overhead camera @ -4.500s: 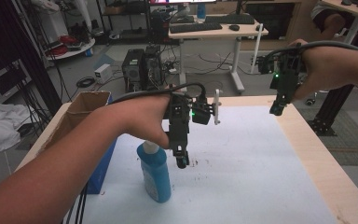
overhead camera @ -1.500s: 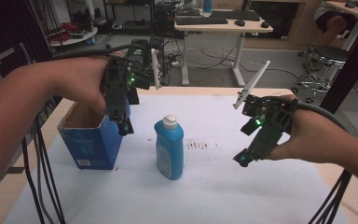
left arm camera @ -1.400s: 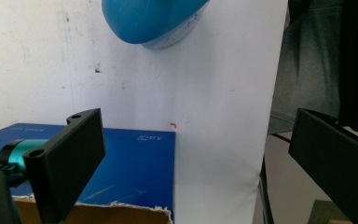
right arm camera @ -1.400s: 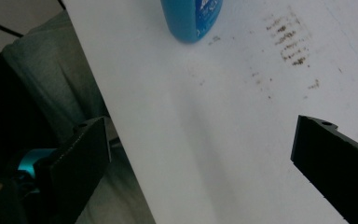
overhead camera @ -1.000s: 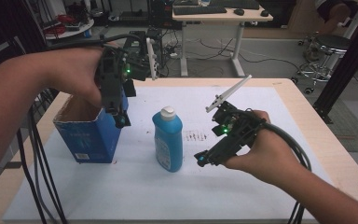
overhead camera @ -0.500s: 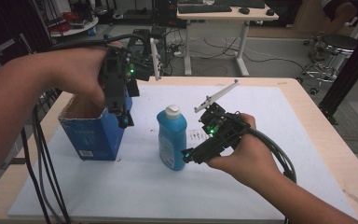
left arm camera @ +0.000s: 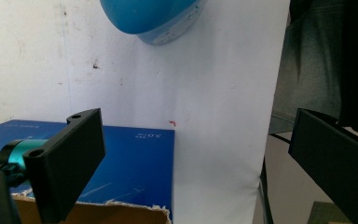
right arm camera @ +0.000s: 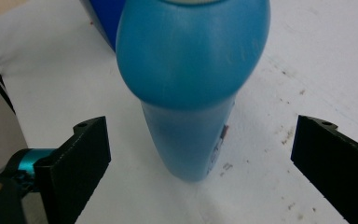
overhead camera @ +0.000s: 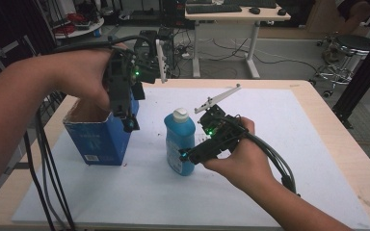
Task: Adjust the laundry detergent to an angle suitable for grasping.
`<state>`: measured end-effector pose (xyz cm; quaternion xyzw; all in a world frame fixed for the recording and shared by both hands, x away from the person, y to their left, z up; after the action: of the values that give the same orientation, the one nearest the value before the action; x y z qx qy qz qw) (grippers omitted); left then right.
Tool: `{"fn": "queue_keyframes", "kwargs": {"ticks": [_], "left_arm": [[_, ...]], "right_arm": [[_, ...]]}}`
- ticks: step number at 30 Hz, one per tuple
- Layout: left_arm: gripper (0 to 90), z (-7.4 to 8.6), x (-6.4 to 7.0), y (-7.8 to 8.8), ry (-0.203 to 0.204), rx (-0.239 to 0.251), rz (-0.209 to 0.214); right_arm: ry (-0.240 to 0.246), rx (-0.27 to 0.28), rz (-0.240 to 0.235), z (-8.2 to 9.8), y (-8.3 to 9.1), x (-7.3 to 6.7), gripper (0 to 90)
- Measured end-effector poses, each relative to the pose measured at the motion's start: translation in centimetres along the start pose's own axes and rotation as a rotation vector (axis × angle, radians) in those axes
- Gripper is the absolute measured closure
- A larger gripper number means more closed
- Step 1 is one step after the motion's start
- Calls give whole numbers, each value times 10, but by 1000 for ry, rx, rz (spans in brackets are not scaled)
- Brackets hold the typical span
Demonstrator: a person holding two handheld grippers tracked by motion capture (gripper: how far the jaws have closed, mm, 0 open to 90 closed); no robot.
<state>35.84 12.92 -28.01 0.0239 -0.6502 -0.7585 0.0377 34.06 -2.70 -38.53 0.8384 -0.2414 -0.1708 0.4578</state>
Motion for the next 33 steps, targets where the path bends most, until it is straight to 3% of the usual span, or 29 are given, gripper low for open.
{"fn": "queue_keyframes", "kwargs": {"ticks": [10,22,27,33], "left_arm": [[37,-1,1,0,-2,1,-1],[37,0,-1,-2,-2,2,1],[37,1,-2,-3,-1,4,3],[37,4,-4,-6,6,4,8]], "right_arm": [[-1,53,30,-12,-10,-7,37],[-38,96,40,-24,-20,-5,39],[-57,110,66,-27,-22,-2,40],[-56,121,71,-31,-24,-4,46]]}}
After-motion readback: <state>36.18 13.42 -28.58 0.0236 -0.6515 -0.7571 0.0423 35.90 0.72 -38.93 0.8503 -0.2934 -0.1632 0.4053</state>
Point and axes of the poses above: each handheld gripper's, and its own axes: y roughly backward along the jaws, z roughly out of its underside, x roughly to its right, the point moved 6 cm from there along -y, roughly forward along the jaws, and after that the axes turned 14 degrees about -x, right-handed, at the moved point
